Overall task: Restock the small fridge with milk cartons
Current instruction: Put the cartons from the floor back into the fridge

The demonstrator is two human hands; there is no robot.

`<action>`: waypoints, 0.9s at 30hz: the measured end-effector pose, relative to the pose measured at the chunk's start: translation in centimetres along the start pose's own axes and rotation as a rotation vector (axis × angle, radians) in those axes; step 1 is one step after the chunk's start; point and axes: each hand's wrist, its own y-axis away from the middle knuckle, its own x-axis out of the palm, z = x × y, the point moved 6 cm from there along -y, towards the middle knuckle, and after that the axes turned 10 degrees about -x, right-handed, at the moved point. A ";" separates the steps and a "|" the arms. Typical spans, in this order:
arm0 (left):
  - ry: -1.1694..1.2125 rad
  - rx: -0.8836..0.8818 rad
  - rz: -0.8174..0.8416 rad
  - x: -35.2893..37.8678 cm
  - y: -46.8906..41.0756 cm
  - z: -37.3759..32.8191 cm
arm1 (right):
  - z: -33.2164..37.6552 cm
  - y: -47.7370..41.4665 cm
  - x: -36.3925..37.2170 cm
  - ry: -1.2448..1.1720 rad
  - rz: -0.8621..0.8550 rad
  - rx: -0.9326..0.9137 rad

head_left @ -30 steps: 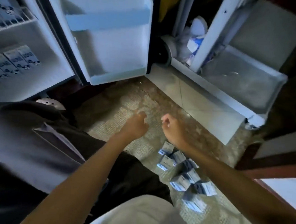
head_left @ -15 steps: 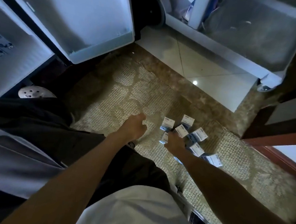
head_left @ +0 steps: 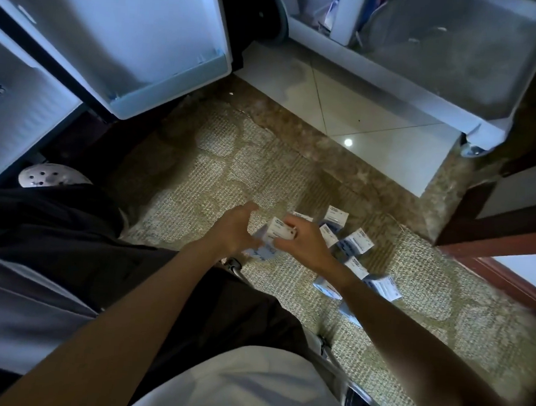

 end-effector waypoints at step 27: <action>0.388 -0.149 -0.218 -2.9 0.2 3.4 | -7.7 -5.3 1.6 1.090 0.235 0.198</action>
